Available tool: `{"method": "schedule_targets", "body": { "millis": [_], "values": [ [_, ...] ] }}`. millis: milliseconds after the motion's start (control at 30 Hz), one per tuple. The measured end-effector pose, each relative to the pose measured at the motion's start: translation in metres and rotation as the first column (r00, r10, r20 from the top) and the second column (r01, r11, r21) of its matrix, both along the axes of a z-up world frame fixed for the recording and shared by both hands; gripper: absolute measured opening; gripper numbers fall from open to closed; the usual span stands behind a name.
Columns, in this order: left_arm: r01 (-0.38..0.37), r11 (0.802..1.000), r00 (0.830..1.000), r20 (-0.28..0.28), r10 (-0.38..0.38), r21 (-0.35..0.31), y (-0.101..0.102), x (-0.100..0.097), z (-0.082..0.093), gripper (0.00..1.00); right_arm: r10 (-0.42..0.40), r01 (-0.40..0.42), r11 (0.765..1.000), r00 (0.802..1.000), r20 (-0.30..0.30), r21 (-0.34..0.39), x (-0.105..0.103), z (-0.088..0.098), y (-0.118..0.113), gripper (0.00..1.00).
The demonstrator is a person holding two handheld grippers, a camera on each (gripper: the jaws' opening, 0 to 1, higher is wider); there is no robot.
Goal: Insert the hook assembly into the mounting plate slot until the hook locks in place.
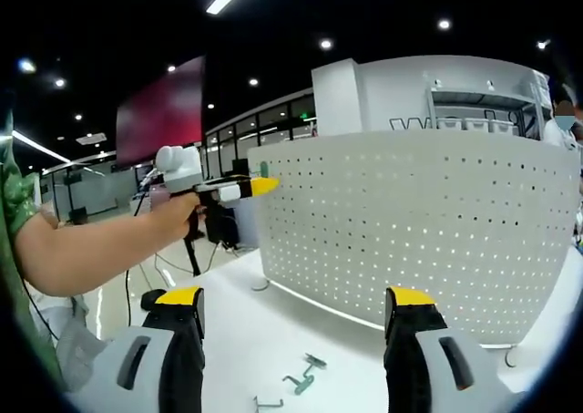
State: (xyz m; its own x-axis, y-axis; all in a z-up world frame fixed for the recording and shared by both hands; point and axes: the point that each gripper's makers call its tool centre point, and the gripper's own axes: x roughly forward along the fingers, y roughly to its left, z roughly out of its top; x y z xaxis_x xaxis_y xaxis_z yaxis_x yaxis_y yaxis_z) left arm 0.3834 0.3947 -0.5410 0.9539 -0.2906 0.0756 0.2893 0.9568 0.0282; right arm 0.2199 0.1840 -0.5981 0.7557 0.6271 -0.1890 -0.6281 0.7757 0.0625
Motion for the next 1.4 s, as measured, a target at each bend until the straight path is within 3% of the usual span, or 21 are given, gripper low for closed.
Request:
{"method": "schedule_targets", "body": {
  "millis": [367, 667, 833, 1400],
  "values": [
    [0.044, 0.999, 0.999, -0.017, -0.044, -0.004, -0.011, -0.029, -0.006, 0.8, 0.005, -0.005, 1.0, 1.0, 0.01, 0.009, -0.007, 0.003, 0.0, 0.83],
    [0.08, 0.997, 0.996, -0.043, -0.079, 0.011, -0.027, -0.064, -0.016, 0.79, 0.004, -0.004, 1.0, 1.0, 0.008, 0.012, -0.014, 0.002, -0.002, 0.82],
    [0.093, 0.996, 0.994, -0.055, -0.094, -0.012, -0.029, -0.082, -0.022, 0.79, 0.002, -0.002, 1.0, 1.0, 0.013, 0.011, -0.018, 0.003, -0.004, 0.82],
    [0.149, 0.988, 0.979, -0.133, -0.151, -0.023, -0.054, -0.145, -0.057, 0.77, -0.013, 0.013, 1.0, 1.0, -0.005, -0.002, -0.031, -0.008, -0.015, 0.82]
  ]
}}
